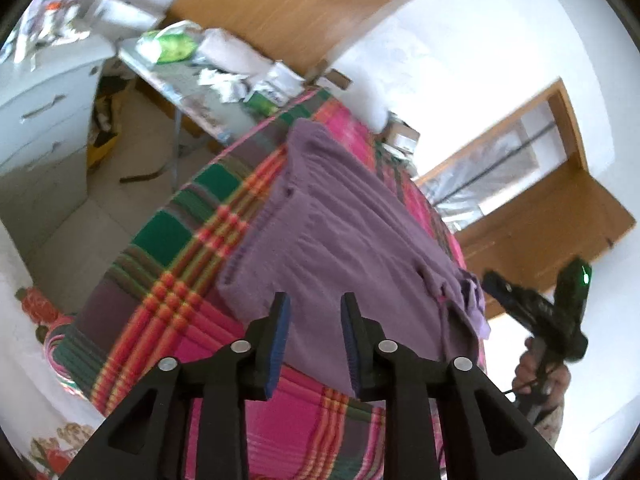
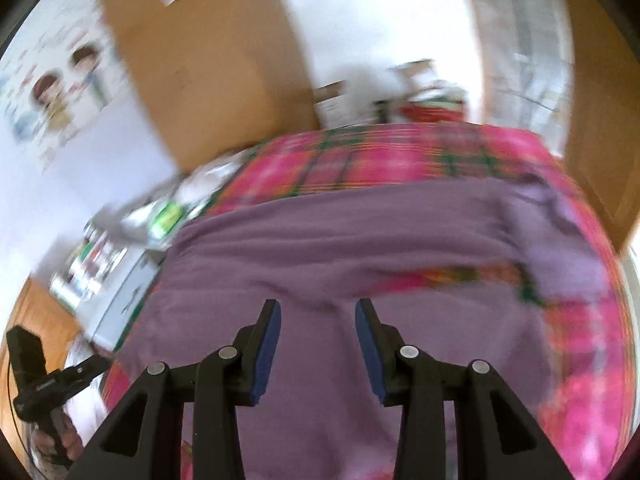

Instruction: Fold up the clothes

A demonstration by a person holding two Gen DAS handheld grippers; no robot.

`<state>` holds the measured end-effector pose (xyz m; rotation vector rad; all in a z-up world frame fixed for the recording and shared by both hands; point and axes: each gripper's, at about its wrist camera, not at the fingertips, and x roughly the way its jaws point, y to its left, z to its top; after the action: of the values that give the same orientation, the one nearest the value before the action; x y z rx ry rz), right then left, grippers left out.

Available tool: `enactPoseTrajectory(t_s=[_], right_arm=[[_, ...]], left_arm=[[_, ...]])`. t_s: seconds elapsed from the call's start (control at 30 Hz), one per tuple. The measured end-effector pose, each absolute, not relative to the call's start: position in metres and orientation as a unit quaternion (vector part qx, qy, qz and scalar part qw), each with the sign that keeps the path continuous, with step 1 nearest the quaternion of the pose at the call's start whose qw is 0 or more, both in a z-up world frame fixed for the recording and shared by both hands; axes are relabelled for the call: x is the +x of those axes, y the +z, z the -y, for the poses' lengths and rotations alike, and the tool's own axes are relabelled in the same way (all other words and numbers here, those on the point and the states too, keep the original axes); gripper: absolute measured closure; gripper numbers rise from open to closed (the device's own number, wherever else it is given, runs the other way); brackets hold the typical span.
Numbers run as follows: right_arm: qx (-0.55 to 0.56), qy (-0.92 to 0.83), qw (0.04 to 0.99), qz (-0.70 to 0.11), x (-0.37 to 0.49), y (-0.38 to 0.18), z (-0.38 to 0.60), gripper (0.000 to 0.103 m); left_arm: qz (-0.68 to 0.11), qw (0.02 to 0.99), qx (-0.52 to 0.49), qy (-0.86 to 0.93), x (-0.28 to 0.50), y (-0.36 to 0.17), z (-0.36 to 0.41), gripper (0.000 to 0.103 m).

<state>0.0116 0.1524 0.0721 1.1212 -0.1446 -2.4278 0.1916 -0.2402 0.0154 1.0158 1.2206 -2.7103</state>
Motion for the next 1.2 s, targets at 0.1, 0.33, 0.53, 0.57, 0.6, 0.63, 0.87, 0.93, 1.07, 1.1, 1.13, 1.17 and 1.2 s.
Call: enactPoseTrajectory(t_s=[0.1, 0.33, 0.53, 0.57, 0.6, 0.63, 0.87, 0.93, 1.07, 1.1, 1.13, 1.17, 1.2], right_arm=[[0.409, -0.889, 0.19, 0.08, 0.027, 0.06, -0.199, 0.063], [0.386, -0.902, 0.183, 0.066, 0.062, 0.028, -0.232, 0.063], [0.349, -0.909, 0.224, -0.031, 0.077, 0.015, -0.213, 0.058], [0.351, -0.907, 0.228, -0.042, 0.077, 0.011, -0.211, 0.057], [0.354, -0.905, 0.23, -0.053, 0.076, 0.007, -0.209, 0.057], [0.356, -0.904, 0.229, -0.067, 0.075, 0.004, -0.206, 0.057], [0.354, -0.895, 0.222, -0.158, 0.064, -0.013, -0.192, 0.053], [0.352, -0.892, 0.219, -0.177, 0.06, -0.016, -0.189, 0.053], [0.347, -0.89, 0.217, -0.203, 0.054, -0.021, -0.184, 0.053], [0.346, -0.89, 0.218, -0.203, 0.053, -0.021, -0.185, 0.053], [0.346, -0.89, 0.218, -0.201, 0.053, -0.022, -0.188, 0.053], [0.346, -0.891, 0.217, -0.198, 0.052, -0.022, -0.192, 0.057], [0.346, -0.892, 0.216, -0.195, 0.052, -0.023, -0.195, 0.061]], left_arm=[[-0.375, -0.027, 0.329, -0.866, 0.183, 0.02, 0.219, 0.076], [-0.327, -0.103, 0.364, -0.866, 0.156, 0.021, 0.156, 0.073], [-0.281, -0.157, 0.396, -0.86, 0.137, 0.017, 0.099, 0.073], [-0.27, -0.166, 0.401, -0.86, 0.135, 0.016, 0.089, 0.073], [-0.258, -0.175, 0.41, -0.857, 0.133, 0.013, 0.078, 0.072], [-0.247, -0.183, 0.42, -0.854, 0.13, 0.009, 0.068, 0.07], [-0.191, -0.202, 0.456, -0.846, 0.122, -0.005, 0.016, 0.07], [-0.169, -0.19, 0.459, -0.851, 0.118, -0.005, 0.006, 0.07], [-0.142, -0.182, 0.461, -0.857, 0.115, -0.006, -0.008, 0.07], [-0.136, -0.182, 0.463, -0.857, 0.114, -0.006, -0.012, 0.07], [-0.127, -0.182, 0.463, -0.858, 0.114, -0.006, -0.017, 0.07], [-0.12, -0.181, 0.463, -0.86, 0.113, -0.005, -0.019, 0.07], [-0.116, -0.179, 0.463, -0.86, 0.112, -0.005, -0.019, 0.07]])
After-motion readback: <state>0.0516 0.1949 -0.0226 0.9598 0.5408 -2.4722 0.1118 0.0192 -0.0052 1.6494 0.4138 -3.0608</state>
